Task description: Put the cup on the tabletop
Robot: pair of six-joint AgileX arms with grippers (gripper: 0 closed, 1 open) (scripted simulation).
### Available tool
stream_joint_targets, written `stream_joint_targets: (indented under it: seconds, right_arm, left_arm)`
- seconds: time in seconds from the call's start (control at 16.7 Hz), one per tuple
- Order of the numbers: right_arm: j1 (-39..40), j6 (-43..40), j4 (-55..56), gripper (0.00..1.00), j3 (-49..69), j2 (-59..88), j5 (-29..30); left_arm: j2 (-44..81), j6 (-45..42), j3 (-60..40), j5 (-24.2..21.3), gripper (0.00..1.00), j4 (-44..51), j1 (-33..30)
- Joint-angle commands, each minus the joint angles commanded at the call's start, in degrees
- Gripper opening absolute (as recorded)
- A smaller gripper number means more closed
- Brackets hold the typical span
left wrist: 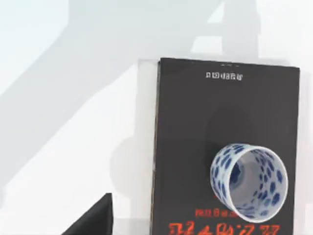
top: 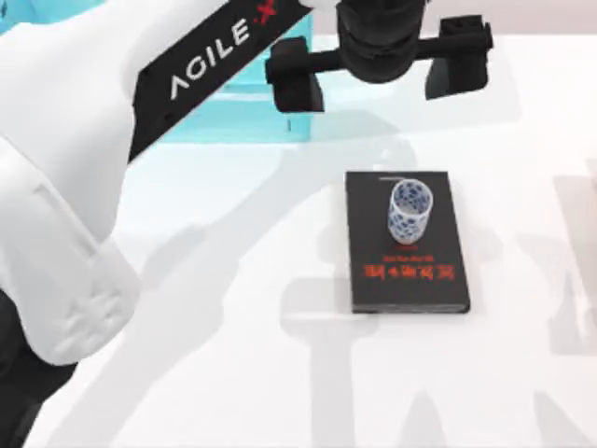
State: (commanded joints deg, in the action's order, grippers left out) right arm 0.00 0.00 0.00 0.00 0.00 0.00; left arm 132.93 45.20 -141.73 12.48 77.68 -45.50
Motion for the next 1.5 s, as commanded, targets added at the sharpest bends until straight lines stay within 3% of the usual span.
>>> stream_joint_targets:
  seconds: [0.24,0.66,1.26,1.5]
  right_arm:
    - [0.00,0.00,0.00,1.00,0.00,0.00,0.00]
    - [0.00,0.00,0.00,1.00,0.00,0.00,0.00]
    - [0.00,0.00,0.00,1.00,0.00,0.00,0.00]
    - [0.00,0.00,0.00,1.00,0.00,0.00,0.00]
  left_arm:
    - [9.25,1.43,-6.90,-0.07,1.00,6.20,-4.07]
    - [10.33,1.47,-7.26,-0.12,1.00,6.58,-4.23]
    - [11.65,-0.88,10.02,-0.61,1.00,-12.84,-2.10]
    - [11.78,-1.06,11.50,-0.65,1.00,-14.37,-1.90]
